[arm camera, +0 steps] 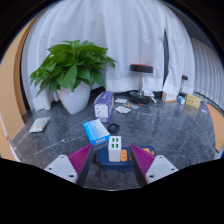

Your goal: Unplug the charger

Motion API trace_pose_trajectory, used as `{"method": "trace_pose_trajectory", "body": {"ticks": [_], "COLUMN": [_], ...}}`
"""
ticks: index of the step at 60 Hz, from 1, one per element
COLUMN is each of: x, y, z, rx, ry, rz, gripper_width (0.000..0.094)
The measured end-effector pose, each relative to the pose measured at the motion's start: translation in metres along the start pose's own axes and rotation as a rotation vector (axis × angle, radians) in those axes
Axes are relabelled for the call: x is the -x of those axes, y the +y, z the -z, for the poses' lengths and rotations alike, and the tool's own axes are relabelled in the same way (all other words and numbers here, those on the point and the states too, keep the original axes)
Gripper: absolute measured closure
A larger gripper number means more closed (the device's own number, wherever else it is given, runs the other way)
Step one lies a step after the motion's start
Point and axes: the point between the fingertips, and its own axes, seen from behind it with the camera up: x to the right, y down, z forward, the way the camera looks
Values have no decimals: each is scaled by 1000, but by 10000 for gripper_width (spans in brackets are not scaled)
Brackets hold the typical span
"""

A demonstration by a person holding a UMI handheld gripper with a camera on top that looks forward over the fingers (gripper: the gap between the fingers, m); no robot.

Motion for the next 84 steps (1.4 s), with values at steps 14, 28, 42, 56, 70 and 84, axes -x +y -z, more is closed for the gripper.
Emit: {"method": "trace_pose_trajectory", "body": {"ticks": [14,28,42,56,70,84], "x": [-12,-24,-54,-153,-193,-257], "y": [-2,-52,-251,-110,11,29], "z": [-32,-11,94,12,-33,-26], "rx": [-21,-85,-468,-166,73,119], "ry": [83,41,-25,-5,-40,78], "rz": [5,-75,-33,-50,-54,0], "gripper_width": [795,856,859,814,738,125]}}
